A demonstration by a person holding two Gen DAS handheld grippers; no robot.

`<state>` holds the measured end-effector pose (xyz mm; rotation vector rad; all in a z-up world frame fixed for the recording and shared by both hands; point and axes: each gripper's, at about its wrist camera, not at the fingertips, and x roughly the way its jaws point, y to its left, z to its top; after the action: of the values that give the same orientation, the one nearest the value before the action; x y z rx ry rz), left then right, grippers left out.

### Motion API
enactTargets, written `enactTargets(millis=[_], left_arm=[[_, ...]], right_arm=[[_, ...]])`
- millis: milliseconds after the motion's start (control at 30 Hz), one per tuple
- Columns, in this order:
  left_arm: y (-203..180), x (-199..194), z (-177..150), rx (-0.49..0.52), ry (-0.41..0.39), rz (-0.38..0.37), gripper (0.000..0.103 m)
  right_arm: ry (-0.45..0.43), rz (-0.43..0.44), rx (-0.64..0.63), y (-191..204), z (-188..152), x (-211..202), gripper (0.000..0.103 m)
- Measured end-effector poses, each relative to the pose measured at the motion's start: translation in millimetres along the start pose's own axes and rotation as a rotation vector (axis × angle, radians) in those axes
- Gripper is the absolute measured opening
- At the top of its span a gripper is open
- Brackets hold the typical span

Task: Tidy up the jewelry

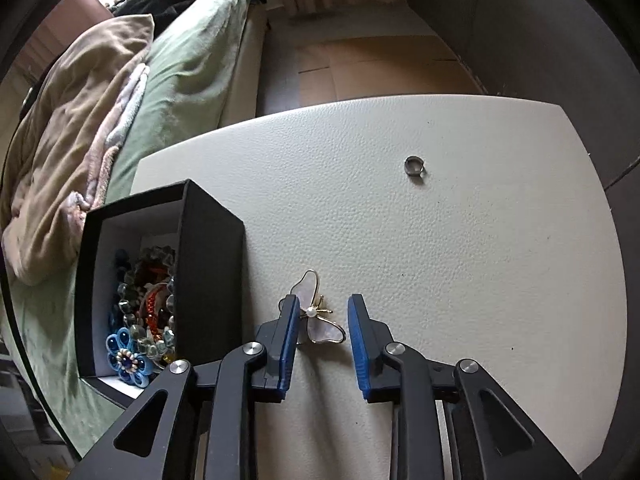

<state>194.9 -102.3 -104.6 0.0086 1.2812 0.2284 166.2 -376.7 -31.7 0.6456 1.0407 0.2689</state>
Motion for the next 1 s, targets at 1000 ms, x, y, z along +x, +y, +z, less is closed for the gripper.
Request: enactTargets(millis=[1000], left_arm=[[111.7,-59.3,-3.6,-0.178,-0.201,-0.378,0.001]], right_arm=[[0.066,0.047,-0.117,66.8,-16.6,71.7,0.064]])
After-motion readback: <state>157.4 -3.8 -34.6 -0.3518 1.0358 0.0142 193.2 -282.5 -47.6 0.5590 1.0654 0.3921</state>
